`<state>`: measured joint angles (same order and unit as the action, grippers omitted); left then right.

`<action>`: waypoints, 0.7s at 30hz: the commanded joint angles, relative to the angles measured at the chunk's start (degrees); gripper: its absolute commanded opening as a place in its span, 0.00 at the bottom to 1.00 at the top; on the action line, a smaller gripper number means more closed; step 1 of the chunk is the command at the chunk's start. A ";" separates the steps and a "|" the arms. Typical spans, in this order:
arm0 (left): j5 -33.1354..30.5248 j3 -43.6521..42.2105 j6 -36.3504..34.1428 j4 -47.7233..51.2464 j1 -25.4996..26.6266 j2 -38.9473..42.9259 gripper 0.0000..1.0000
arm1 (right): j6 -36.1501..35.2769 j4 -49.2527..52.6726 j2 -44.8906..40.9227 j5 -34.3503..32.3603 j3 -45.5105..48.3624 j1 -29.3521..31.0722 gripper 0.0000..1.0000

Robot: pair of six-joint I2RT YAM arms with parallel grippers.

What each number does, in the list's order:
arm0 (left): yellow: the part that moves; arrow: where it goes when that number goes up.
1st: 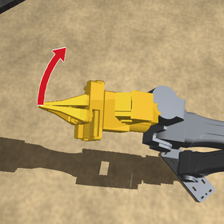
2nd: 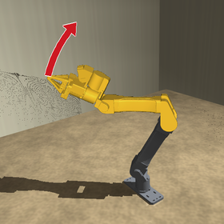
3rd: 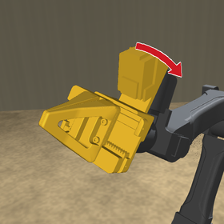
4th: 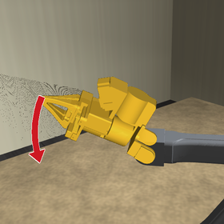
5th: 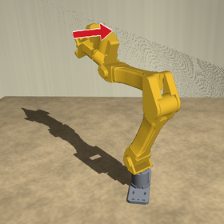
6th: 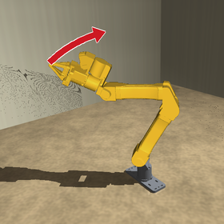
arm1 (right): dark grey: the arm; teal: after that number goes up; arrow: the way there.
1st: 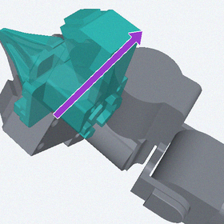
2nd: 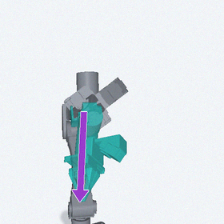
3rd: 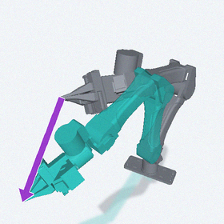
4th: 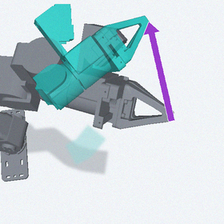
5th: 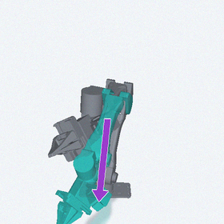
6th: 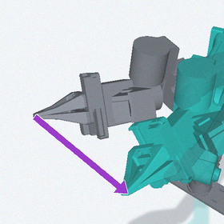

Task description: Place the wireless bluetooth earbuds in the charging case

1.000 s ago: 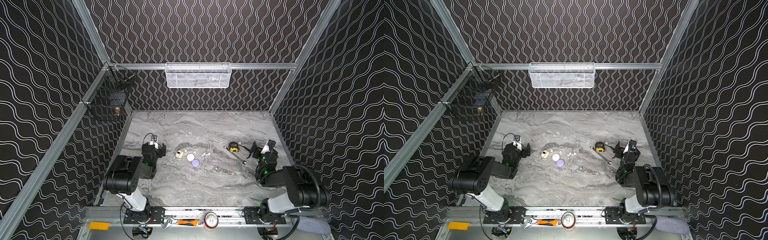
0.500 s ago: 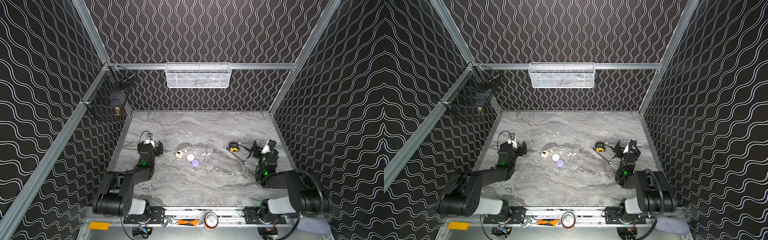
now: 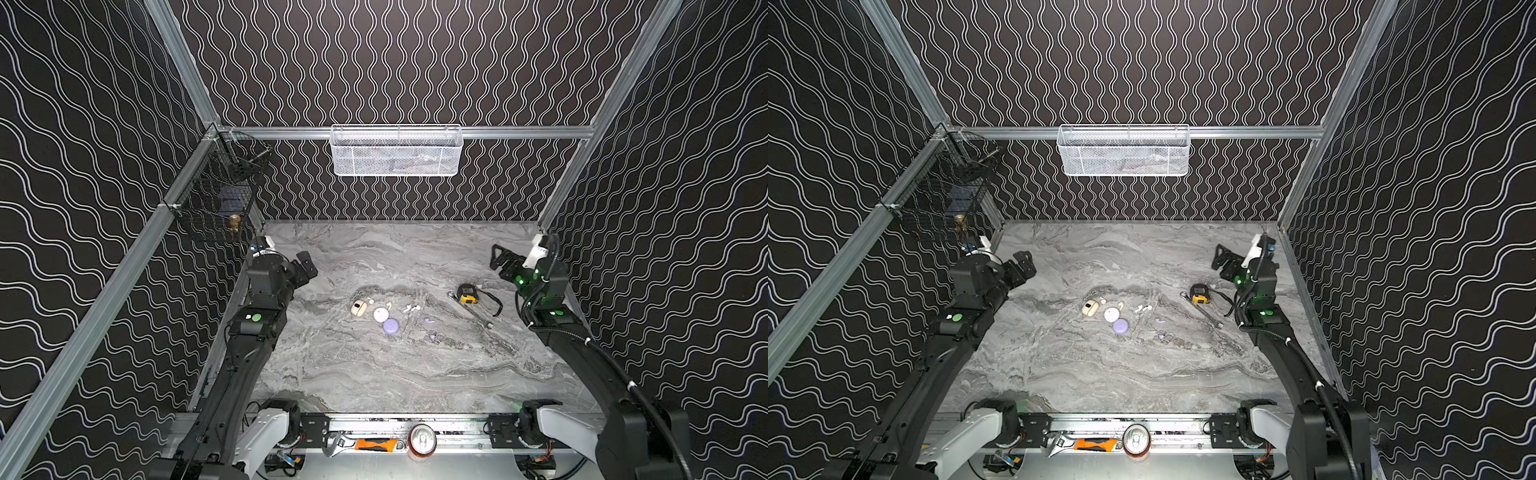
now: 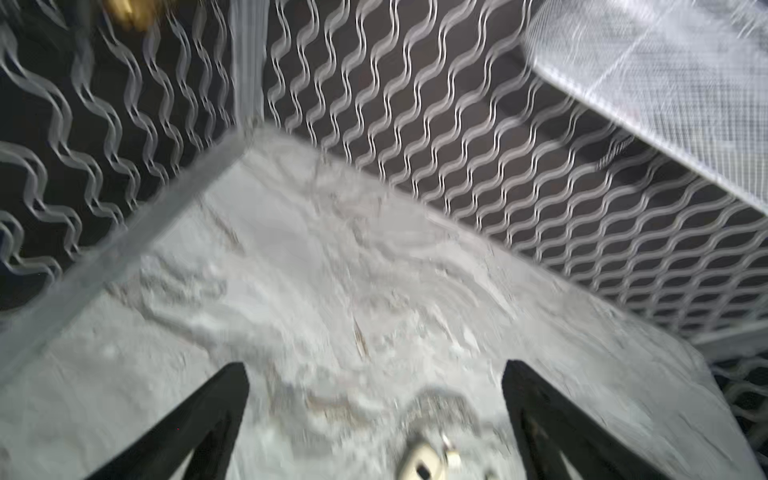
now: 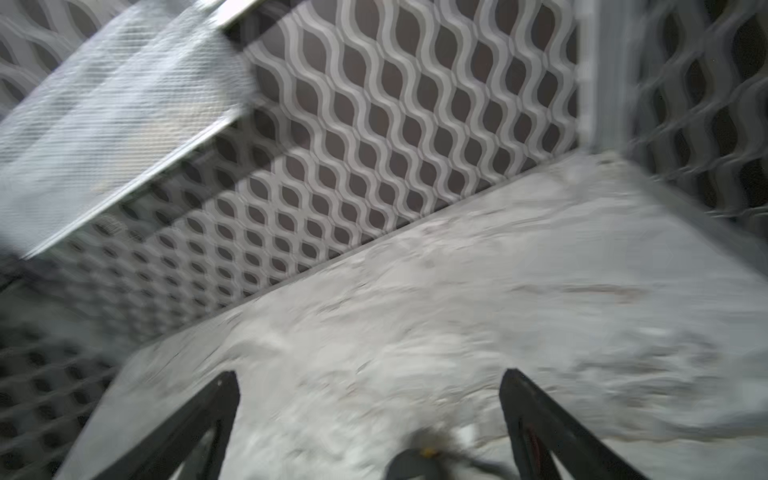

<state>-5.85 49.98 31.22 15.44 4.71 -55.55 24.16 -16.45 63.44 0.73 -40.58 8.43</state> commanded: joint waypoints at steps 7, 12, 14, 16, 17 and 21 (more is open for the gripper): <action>14.05 -10.39 14.13 -5.14 -0.40 -2.81 0.99 | -1.84 12.84 4.49 -3.23 -8.98 26.69 1.00; 10.46 -20.72 16.69 -10.61 -1.00 3.98 0.99 | -2.87 15.45 13.72 -7.41 -13.94 38.34 0.97; 13.76 -21.73 14.39 -14.39 -1.19 2.56 0.99 | -2.91 19.69 20.12 -8.00 -20.39 41.35 0.95; 14.93 -20.72 12.75 -15.59 -1.20 -0.56 0.99 | -1.10 24.90 25.73 -10.63 -26.16 44.43 0.92; 15.37 -21.22 13.00 -17.32 -1.19 -2.24 0.99 | -0.02 25.95 28.29 -11.70 -28.54 46.13 0.91; 12.53 -22.42 13.84 -18.62 -1.81 -4.73 0.99 | 6.56 27.71 35.93 -16.73 -34.72 50.73 0.90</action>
<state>8.03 27.70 45.19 0.89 3.27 -59.79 24.88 6.55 96.23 -10.50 -72.38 57.56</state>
